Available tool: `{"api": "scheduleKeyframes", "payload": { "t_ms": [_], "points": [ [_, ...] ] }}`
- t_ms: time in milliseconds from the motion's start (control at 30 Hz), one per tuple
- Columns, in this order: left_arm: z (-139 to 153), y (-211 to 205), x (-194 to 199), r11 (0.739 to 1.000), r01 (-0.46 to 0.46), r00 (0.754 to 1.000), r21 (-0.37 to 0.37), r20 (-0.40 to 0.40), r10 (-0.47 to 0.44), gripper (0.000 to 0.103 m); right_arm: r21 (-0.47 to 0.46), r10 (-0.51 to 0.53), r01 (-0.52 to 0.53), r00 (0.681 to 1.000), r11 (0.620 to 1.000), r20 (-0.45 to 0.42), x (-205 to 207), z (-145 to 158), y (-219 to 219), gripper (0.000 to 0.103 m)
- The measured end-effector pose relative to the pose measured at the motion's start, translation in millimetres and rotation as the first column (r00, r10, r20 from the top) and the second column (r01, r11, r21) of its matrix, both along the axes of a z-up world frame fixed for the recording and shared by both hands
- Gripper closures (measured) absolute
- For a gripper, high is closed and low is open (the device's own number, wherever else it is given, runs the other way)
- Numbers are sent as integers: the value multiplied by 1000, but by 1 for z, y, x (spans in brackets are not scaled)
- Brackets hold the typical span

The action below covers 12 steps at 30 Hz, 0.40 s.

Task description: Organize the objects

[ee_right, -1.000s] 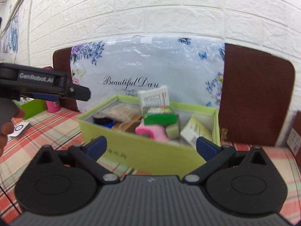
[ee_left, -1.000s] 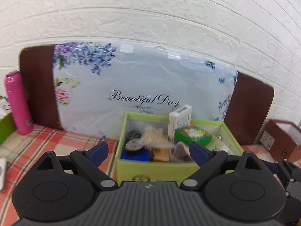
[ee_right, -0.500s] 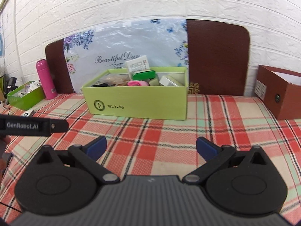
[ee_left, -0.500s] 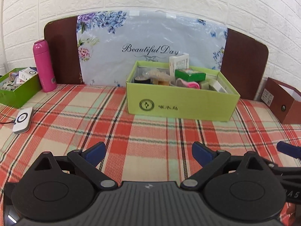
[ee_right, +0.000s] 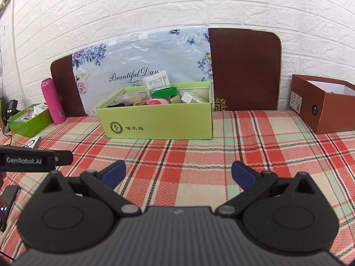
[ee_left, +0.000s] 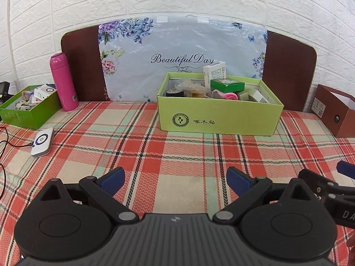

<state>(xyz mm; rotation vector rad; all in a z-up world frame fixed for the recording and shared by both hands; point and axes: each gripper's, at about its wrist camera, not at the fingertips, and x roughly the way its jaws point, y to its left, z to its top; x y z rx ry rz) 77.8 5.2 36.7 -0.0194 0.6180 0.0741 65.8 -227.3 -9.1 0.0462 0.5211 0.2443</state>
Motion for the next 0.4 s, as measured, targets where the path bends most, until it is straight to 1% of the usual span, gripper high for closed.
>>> {"api": "scheduleKeyframes", "payload": {
  "t_ms": [400],
  "points": [
    [-2,-1,-1,1000,9,1000,12,0,-9,2,-1,4,-4,1000,1000,-20,2,-6,5,0]
  ]
}}
